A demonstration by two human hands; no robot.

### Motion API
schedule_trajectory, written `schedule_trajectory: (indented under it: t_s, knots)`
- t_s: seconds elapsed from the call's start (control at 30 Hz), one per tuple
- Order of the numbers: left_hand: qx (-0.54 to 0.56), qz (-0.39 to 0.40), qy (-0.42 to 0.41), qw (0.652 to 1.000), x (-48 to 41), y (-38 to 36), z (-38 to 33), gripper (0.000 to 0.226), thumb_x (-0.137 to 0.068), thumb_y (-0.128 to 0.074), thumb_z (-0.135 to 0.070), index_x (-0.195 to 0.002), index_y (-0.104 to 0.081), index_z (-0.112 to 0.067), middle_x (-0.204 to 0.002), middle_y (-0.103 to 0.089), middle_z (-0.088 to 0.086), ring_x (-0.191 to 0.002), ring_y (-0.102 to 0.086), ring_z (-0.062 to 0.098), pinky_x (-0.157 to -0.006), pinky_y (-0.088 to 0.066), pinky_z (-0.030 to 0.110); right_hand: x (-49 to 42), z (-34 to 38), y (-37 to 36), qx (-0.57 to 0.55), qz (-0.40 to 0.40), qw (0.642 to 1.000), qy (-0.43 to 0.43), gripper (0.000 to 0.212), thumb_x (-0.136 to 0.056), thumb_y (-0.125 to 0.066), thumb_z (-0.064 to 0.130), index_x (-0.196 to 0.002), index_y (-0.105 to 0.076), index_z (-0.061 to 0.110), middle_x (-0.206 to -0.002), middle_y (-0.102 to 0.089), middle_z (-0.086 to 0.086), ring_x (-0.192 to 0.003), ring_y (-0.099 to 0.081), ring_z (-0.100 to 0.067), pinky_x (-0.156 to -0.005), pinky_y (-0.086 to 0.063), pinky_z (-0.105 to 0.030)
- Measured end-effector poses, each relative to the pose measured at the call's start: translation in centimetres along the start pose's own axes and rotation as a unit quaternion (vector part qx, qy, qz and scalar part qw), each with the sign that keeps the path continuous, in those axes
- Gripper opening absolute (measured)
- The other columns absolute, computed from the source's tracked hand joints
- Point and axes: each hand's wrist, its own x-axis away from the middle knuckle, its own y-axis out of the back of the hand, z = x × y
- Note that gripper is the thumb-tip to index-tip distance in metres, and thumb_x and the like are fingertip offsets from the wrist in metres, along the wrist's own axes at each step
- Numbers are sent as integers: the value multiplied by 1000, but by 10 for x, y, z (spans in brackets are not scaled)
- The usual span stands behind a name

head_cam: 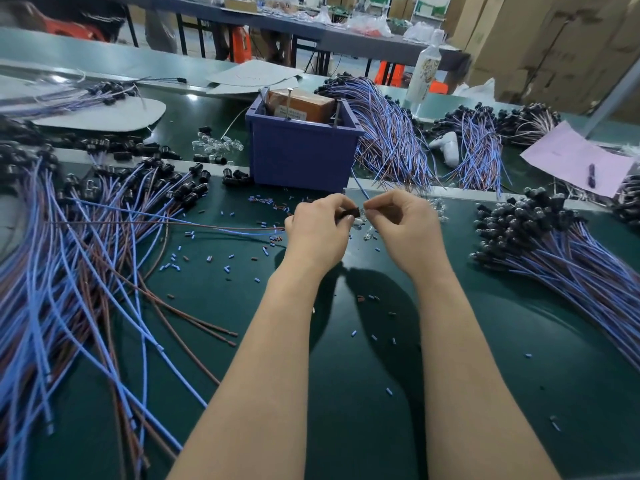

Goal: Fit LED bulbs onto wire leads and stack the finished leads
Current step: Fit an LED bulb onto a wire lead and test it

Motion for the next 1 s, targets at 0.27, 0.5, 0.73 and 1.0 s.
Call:
schedule_trajectory:
  t_s: [0.27,0.5,0.73,1.0]
  knots:
    - [12,18,-15,1000,0,2,2,25,-93,-57,-27,-116,-65,-23,-108,-70,-3,-111,-57,18,-102,-38,37,-1,-2,3,-114,14,992,-48,24,-85,-65,3,-78,-67,26,-82,-71,-1,-73,-62,-6,-75,-51,-21]
    - [34,41,-12,998,2,2,2,15,-93,-56,-25,-106,-65,-24,-93,-72,-4,-102,-61,20,-101,-39,42,2,-7,-4,-276,0,949,-152,15,-88,-61,1,-81,-66,13,-73,-69,1,-68,-65,-6,-69,-52,-16]
    - [43,40,-7,998,3,2,6,16,-92,-57,-20,-105,-66,-18,-97,-72,1,-102,-62,23,-98,-43,39,3,-11,-13,-322,2,928,-188,14,-88,-62,2,-79,-67,11,-63,-69,5,-64,-63,-7,-66,-52,-16]
    - [66,57,9,996,0,-1,2,8,-93,-56,-24,-94,-64,-24,-85,-73,-3,-99,-64,19,-100,-42,41,2,-11,-20,-314,-54,932,-171,15,-87,-63,3,-77,-66,14,-65,-67,4,-66,-61,-9,-67,-51,-17]
